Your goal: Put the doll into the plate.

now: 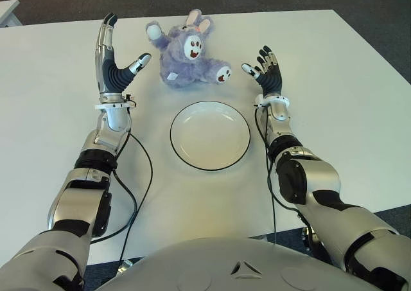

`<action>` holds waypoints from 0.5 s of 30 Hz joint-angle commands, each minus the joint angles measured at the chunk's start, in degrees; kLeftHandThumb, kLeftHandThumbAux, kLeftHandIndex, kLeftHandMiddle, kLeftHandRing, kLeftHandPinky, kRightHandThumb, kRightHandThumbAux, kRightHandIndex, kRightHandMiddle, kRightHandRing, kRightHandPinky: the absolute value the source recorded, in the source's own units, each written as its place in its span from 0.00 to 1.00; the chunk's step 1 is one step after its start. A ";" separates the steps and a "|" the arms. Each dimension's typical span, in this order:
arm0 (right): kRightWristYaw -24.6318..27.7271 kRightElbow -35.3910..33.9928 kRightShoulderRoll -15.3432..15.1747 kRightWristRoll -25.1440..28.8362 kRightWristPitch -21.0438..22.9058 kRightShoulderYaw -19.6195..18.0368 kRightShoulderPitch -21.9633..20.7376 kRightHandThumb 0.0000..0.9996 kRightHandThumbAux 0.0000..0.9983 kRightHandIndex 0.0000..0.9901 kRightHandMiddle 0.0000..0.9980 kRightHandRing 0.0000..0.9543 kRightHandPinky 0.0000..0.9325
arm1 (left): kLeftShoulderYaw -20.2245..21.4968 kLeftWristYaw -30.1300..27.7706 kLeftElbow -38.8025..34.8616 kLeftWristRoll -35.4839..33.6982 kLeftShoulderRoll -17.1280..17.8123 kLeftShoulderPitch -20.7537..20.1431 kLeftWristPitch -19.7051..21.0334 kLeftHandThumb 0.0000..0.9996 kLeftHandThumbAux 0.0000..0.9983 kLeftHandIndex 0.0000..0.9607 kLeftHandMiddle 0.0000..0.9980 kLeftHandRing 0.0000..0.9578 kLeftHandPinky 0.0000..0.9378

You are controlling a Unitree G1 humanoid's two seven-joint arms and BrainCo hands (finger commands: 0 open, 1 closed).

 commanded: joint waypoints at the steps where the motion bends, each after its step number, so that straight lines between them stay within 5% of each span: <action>1: 0.13 1.77 1.27 0.64 0.95 -0.26 2.99 0.02 0.80 0.02 0.01 0.01 0.03 | -1.56 -1.68 1.02 1.33 1.20 -0.79 0.75 0.00 0.33 0.00 0.03 0.04 0.00; 15: -0.20 1.75 1.40 0.65 0.78 -0.33 2.95 0.03 0.81 0.02 0.02 0.01 0.04 | -4.12 -1.87 4.94 2.43 3.88 -4.24 -2.79 0.00 0.38 0.00 0.06 0.03 0.00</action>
